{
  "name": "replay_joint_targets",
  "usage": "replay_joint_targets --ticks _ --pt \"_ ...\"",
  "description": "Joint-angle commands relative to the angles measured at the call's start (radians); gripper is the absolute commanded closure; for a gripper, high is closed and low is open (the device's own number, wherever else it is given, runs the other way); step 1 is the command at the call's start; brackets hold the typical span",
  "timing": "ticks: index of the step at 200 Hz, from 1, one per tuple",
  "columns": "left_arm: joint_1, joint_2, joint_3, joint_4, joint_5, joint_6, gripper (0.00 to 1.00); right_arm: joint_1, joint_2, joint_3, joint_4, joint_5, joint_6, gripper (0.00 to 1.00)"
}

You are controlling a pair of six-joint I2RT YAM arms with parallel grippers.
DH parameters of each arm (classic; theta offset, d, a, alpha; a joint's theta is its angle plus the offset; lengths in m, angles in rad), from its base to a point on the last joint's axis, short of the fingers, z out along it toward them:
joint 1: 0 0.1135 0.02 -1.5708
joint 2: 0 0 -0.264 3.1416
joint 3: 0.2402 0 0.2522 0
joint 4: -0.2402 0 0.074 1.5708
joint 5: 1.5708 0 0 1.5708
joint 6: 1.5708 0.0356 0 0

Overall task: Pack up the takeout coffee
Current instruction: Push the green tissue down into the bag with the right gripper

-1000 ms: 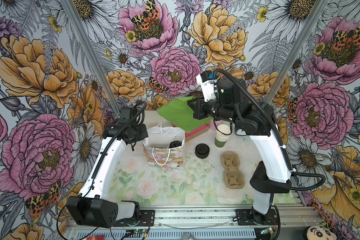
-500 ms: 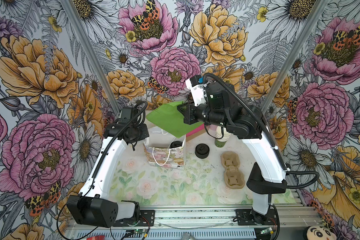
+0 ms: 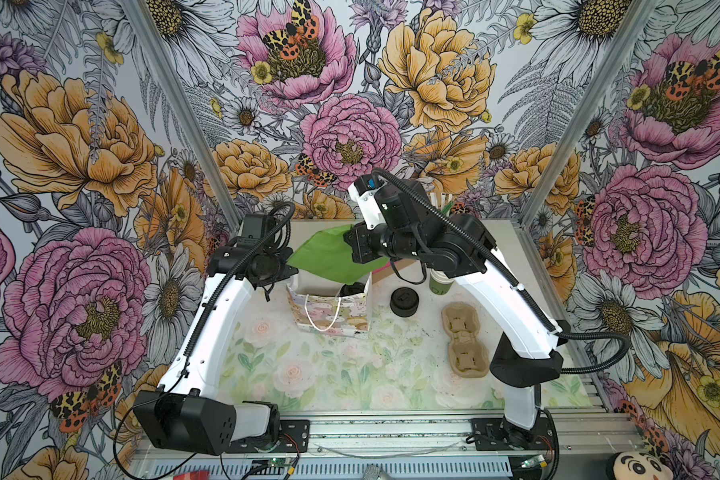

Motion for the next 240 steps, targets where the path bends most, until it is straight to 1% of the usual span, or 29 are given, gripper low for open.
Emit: replay_joint_targets --ticks 1,33,65,84,114,143,158,182,217,240 --pt "-0.008 -0.01 -0.003 0.025 0.019 -0.009 1.0 0.011 0.003 -0.033 0.016 0.024 -0.028 1.0" --pt "-0.006 -0.009 -0.002 0.026 0.021 -0.007 1.0 0.014 -0.015 -0.09 0.015 0.071 -0.028 1.0" --pt "-0.005 -0.01 -0.003 0.025 0.022 -0.007 1.0 0.015 -0.045 -0.131 0.008 0.193 -0.057 1.0" --pt "-0.005 -0.009 -0.002 0.025 0.023 -0.007 1.0 0.019 -0.052 -0.132 -0.003 0.241 -0.097 1.0" --pt "-0.005 -0.01 0.002 0.025 0.022 -0.006 1.0 0.041 -0.023 -0.091 -0.033 0.297 -0.158 1.0" --pt "-0.005 -0.009 0.007 0.027 0.024 -0.007 1.0 0.088 0.056 0.033 -0.071 0.35 -0.217 1.0" --pt "-0.005 -0.006 0.011 0.025 0.028 -0.007 1.0 0.117 0.095 0.069 -0.09 0.37 -0.258 1.0" --pt "-0.005 -0.002 0.025 0.026 0.028 -0.004 1.0 0.15 0.127 0.079 -0.111 0.389 -0.293 1.0" --pt "-0.004 0.002 0.033 0.025 0.03 0.001 1.0 0.156 0.165 0.077 -0.147 0.407 -0.301 1.0" --pt "-0.005 0.002 0.032 0.025 0.033 0.001 1.0 0.157 0.185 0.079 -0.174 0.452 -0.31 1.0"
